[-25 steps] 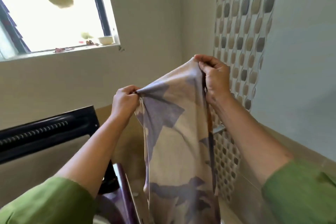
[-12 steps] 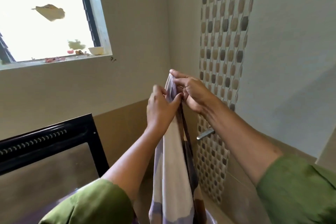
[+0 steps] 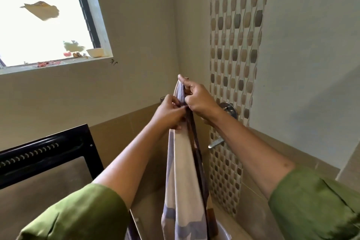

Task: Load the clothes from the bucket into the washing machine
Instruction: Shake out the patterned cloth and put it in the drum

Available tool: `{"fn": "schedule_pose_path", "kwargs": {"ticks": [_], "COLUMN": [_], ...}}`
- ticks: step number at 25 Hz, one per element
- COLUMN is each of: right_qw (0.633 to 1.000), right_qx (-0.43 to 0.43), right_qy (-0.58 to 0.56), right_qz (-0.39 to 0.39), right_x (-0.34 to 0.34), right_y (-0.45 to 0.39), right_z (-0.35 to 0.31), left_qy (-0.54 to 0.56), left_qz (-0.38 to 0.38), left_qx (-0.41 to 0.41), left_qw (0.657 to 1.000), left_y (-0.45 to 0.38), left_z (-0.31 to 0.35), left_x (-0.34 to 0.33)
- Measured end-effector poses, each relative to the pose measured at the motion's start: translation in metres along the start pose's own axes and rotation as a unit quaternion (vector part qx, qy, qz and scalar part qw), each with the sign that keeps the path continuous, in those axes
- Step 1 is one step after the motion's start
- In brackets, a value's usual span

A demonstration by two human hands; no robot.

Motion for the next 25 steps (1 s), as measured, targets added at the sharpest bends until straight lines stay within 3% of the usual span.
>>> {"fn": "schedule_pose_path", "kwargs": {"ticks": [1,3,6,7,9,10,12,14,17,19,21,25], "right_qw": [1.0,0.999,0.978,0.969,0.966,0.966,0.966,0.972,0.981,0.987,0.99,0.986], "right_qx": [0.01,0.023,-0.052,-0.099,-0.185,-0.204,-0.203,-0.18,-0.152,-0.126,-0.104,-0.073], "right_qy": [0.003,-0.035,-0.134,-0.148,-0.146,-0.149,-0.16,-0.149,-0.122,-0.096,-0.095,-0.127], "right_qz": [-0.023,-0.016,0.151,0.17,0.106,0.06,-0.013,-0.035,-0.004,0.003,0.013,0.082], "right_x": [-0.007,-0.017,0.004,0.012,0.017,0.017,0.021,0.035,0.069,0.085,0.1,0.136], "right_y": [-0.001,-0.003,-0.006,-0.007,-0.007,-0.007,-0.008,-0.01,-0.011,-0.008,-0.004,0.002], "right_z": [-0.001,-0.002,0.016,0.025,0.035,0.035,0.028,0.02,0.013,0.008,0.003,-0.002], "left_qy": [-0.062,-0.071,0.011,0.041,0.125,0.16,0.199,0.253,0.343,0.278,0.11,-0.166], "left_qz": [0.029,0.064,-0.032,0.008,0.12,0.113,-0.043,-0.213,-0.267,-0.267,-0.271,-0.308], "left_qx": [-0.023,-0.051,-0.064,-0.1,-0.137,-0.118,-0.032,0.036,0.032,0.002,-0.019,-0.034], "left_qw": [0.997,0.994,0.997,0.994,0.975,0.974,0.979,0.943,0.9,0.923,0.956,0.936], "left_y": [0.003,0.007,0.008,0.006,-0.002,-0.01,-0.018,-0.008,-0.008,-0.014,-0.016,-0.011], "left_z": [-0.002,-0.005,-0.005,0.003,0.018,0.021,0.02,0.014,0.01,0.005,-0.009,-0.054], "left_x": [-0.002,-0.003,-0.009,0.003,0.031,0.032,0.003,-0.036,-0.06,-0.071,-0.087,-0.128]}}
Point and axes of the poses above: each hand's wrist, its own y-axis away from the middle knuckle, its own x-axis out of the back of the hand, z = x × y, the point moved 7 cm from there along -y, towards the middle knuckle, and after that the axes turned 2 degrees about x, right-handed, at the moved point
